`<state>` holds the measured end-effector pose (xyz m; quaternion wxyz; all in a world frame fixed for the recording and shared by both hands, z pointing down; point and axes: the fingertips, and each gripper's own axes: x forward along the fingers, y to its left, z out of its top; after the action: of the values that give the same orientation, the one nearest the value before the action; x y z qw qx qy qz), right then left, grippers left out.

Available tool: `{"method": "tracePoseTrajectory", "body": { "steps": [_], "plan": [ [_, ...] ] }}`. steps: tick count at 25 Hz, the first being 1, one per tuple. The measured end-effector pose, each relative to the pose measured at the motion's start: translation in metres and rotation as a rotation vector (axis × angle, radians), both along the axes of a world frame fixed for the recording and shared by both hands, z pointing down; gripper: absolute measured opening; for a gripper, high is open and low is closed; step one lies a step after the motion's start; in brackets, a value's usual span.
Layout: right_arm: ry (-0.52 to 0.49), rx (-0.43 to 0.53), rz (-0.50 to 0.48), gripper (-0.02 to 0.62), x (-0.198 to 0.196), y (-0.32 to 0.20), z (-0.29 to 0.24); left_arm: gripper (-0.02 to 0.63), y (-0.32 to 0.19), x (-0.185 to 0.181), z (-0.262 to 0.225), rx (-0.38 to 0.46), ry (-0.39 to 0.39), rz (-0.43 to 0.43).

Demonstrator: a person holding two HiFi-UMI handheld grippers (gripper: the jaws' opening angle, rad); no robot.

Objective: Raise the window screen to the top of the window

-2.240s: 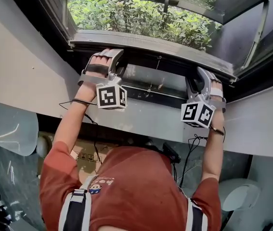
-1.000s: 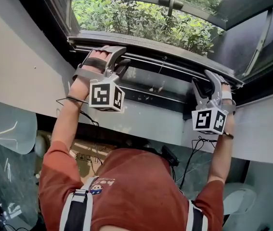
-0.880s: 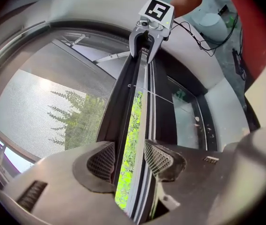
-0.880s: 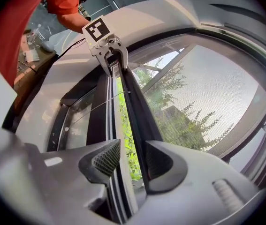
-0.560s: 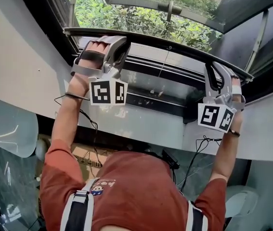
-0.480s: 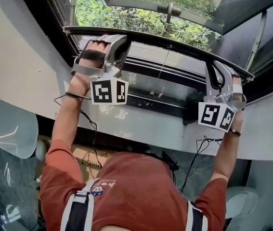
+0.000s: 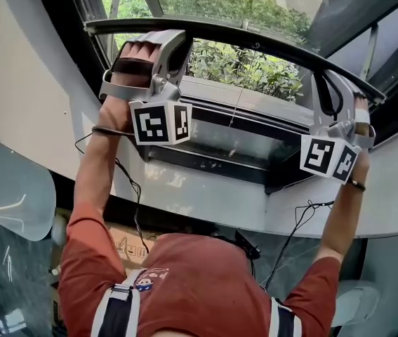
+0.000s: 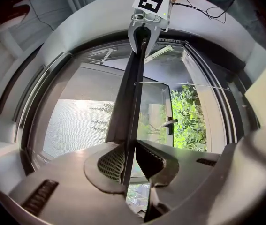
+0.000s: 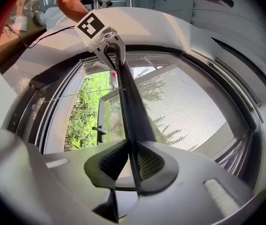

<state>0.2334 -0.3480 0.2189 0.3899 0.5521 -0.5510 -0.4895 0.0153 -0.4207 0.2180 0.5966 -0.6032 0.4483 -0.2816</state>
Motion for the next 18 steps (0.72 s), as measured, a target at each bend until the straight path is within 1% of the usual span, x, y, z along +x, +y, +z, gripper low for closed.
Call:
{"method": "tracePoseTrajectory", "body": {
  "steps": [4,6,11,18],
  "plan": [
    [0.093,0.071,0.054,0.054,-0.002,-0.001,-0.023,0.074,0.001,-0.002,-0.024,0.084,-0.022,-0.035],
    [0.121,0.101,0.081,0.051,-0.002,-0.001,-0.033,0.072,0.001,-0.002,-0.035,0.122,-0.033,-0.052],
    [0.140,0.128,0.130,0.044,-0.001,-0.001,-0.057,0.071,0.001,0.000,-0.058,0.160,-0.022,-0.060],
    [0.165,0.225,0.181,0.043,-0.003,0.000,-0.116,0.072,0.002,-0.001,-0.117,0.246,0.003,-0.098]
  ]
}}
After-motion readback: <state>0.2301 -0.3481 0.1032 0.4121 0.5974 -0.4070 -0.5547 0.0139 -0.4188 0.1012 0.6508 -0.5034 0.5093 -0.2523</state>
